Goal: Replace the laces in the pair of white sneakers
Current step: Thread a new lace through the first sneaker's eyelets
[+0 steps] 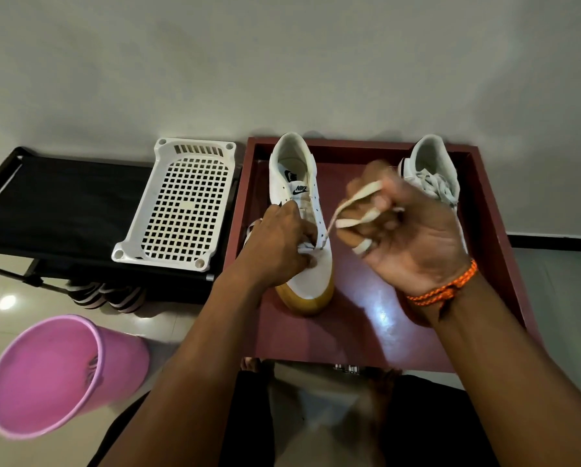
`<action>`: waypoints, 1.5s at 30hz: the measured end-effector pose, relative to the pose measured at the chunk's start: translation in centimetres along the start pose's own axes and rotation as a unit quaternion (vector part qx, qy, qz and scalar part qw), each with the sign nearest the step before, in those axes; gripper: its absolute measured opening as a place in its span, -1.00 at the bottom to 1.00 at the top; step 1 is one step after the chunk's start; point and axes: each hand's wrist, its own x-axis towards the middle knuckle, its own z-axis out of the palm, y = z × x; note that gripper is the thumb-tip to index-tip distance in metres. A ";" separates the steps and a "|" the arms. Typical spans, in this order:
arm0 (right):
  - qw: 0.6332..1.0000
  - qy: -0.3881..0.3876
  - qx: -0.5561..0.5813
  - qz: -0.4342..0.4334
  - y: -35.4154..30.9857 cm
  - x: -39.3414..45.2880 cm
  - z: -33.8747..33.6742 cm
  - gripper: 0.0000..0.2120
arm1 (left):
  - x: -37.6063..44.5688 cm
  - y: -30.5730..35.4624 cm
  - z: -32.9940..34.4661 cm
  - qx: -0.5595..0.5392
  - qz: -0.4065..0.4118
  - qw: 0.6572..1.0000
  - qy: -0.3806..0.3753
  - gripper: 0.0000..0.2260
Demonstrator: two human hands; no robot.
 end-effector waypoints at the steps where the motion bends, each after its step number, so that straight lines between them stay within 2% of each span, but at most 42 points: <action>1: 0.998 -0.024 0.049 -0.020 -0.3 0.0 0.0 -0.76 | 0.0 -0.1 0.0 -0.001 0.003 1.000 -0.004 -0.74; 3: 0.994 0.004 0.094 -0.052 -0.6 0.0 -0.5 -0.76 | 0.0 0.0 -0.1 -0.013 0.009 1.000 -0.002 -0.71; 5: 0.986 0.153 0.057 -0.036 -0.4 0.3 -2.0 -0.73 | -0.2 0.2 -0.5 -0.057 -0.013 0.998 0.019 -0.57; 6: 0.965 0.260 -0.022 -0.016 0.0 0.2 -3.2 -0.70 | -0.3 0.1 -0.9 -0.079 -0.037 0.996 0.034 -0.49; 7: 0.914 0.362 -0.182 0.005 0.7 0.1 -4.7 -0.68 | -0.4 0.0 -1.3 -0.092 -0.062 0.993 0.044 -0.45; 8: 0.824 0.407 -0.389 0.052 1.4 -0.1 -6.0 -0.70 | -0.5 -0.2 -1.6 -0.094 -0.087 0.991 0.044 -0.47; 9: 0.734 0.381 -0.549 0.118 2.2 -0.4 -6.8 -0.72 | -0.6 -0.5 -1.9 -0.088 -0.112 0.989 0.031 -0.53; 10: 0.666 0.340 -0.637 0.188 3.0 -0.8 -7.3 -0.74 | -0.7 -0.6 -2.1 -0.081 -0.137 0.987 0.015 -0.58; 11: 0.633 0.310 -0.668 0.239 3.7 -1.0 -7.2 -0.74 | -0.8 -0.7 -2.3 -0.076 -0.157 0.985 0.001 -0.62; 12: 0.616 0.296 -0.684 0.256 4.2 -1.1 -6.8 -0.72 | -0.9 -0.8 -2.3 -0.075 -0.172 0.982 -0.013 -0.64; 13: 0.598 0.301 -0.702 0.243 4.3 -0.9 -6.1 -0.72 | -1.0 -0.8 -2.4 -0.084 -0.184 0.979 -0.030 -0.66; 15: 0.538 0.304 -0.772 0.149 4.0 -0.1 -4.6 -0.76 | -1.2 -0.8 -2.3 -0.112 -0.195 0.972 -0.064 -0.68; 16: 0.552 0.288 -0.777 0.086 3.7 0.2 -4.2 -0.76 | -1.2 -1.0 -2.2 -0.121 -0.194 0.971 -0.070 -0.68; 18: 0.614 0.237 -0.753 0.021 3.8 0.6 -3.5 -0.84 | -1.3 -1.5 -2.3 -0.130 -0.187 0.972 -0.064 -0.71; 19: 0.616 0.206 -0.759 0.033 4.1 0.6 -3.5 -0.88 | -1.4 -1.6 -2.5 -0.140 -0.183 0.971 -0.057 -0.71; 22: 0.593 0.152 -0.787 0.081 5.7 0.4 -4.3 -0.77 | -1.5 -1.7 -2.8 -0.174 -0.187 0.965 -0.055 -0.75; 26: 0.623 0.162 -0.762 0.077 6.0 0.3 -4.9 -0.74 | -1.9 -2.1 -3.8 -0.232 -0.202 0.947 -0.091 -0.85; 30: 0.640 0.170 -0.742 0.104 5.9 0.9 -4.6 -0.76 | -3.3 -2.1 -4.3 -0.369 -0.223 0.899 -0.078 -0.74; 33: 0.667 0.187 -0.708 0.135 4.8 1.4 -3.7 -0.69 | -4.3 -0.7 -4.7 -0.388 -0.188 0.901 -0.043 -0.70; 36: 0.732 0.219 -0.635 0.113 2.4 1.1 -1.2 -0.69 | -5.2 1.6 -6.9 -0.412 -0.147 0.899 0.011 -0.68; 40: 0.816 0.221 -0.530 0.065 -1.3 -0.8 3.6 -0.70 | -6.6 5.0 -10.5 -0.428 -0.094 0.895 0.086 -0.73; 45: 0.846 0.237 -0.476 0.031 -5.2 -2.3 9.4 -0.69 | -8.5 9.3 -15.3 -0.466 -0.042 0.865 0.180 -0.79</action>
